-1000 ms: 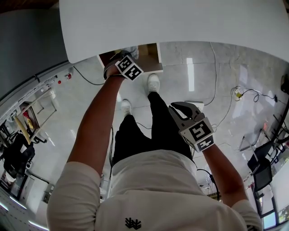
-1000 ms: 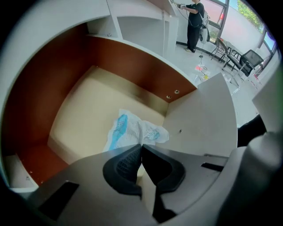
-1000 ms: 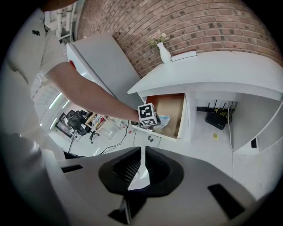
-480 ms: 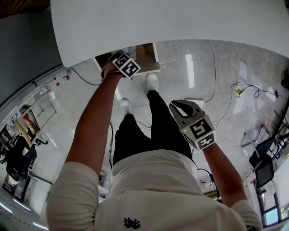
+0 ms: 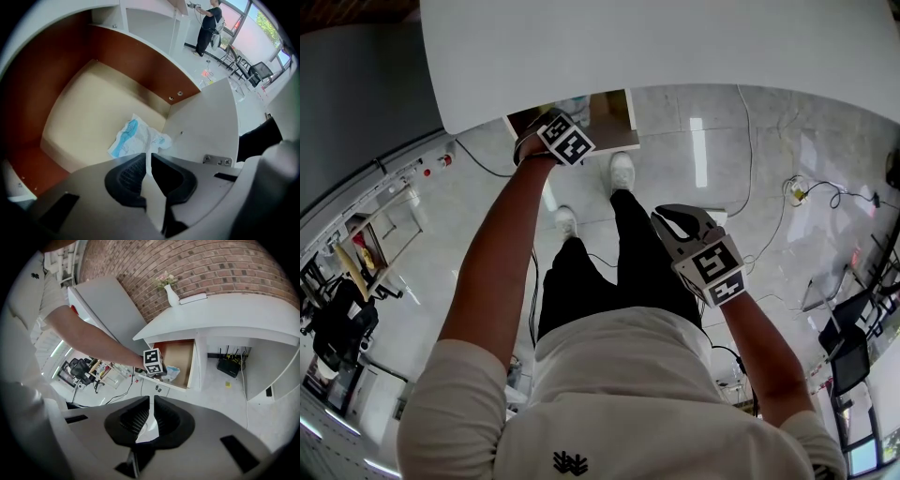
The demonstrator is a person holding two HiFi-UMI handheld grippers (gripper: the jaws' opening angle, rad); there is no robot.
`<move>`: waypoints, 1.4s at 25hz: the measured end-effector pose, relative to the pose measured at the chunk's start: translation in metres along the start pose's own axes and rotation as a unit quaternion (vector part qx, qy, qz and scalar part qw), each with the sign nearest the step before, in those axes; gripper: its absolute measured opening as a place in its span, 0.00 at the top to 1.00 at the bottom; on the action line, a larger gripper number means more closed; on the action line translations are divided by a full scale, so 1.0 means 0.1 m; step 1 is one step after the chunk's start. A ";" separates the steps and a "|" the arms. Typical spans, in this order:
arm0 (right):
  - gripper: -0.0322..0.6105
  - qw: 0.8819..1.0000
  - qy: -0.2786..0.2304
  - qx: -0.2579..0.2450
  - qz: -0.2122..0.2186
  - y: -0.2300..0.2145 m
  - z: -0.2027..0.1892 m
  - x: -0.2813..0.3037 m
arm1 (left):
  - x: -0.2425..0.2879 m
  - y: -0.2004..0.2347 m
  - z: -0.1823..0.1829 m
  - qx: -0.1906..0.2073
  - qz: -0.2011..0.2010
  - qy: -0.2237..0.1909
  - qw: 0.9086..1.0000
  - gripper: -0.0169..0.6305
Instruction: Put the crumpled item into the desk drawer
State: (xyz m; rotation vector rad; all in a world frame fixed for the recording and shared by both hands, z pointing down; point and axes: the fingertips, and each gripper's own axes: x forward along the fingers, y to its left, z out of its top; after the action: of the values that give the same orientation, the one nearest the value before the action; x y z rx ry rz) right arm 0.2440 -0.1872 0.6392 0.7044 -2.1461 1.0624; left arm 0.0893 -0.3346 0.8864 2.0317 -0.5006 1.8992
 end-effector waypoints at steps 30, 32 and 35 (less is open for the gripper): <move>0.87 0.994 -0.039 -0.105 -0.011 2.02 0.25 -0.10 | -3.08 -1.19 -1.51 -0.151 -0.047 -0.249 0.956 0.84; 0.87 0.993 -0.041 -0.108 -0.014 2.24 0.21 -0.12 | -3.36 -1.35 -1.68 -0.164 -0.059 -0.272 0.946 0.82; 0.87 0.992 -0.042 -0.117 -0.018 2.56 0.14 -0.15 | -3.71 -1.59 -1.94 -0.184 -0.083 -0.300 0.932 0.81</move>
State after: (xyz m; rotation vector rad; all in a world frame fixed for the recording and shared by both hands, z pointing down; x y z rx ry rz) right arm 0.0722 -0.0601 0.4966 0.6828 -2.2738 0.7573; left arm -0.0312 -0.0902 0.5314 2.2710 -0.7333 0.9669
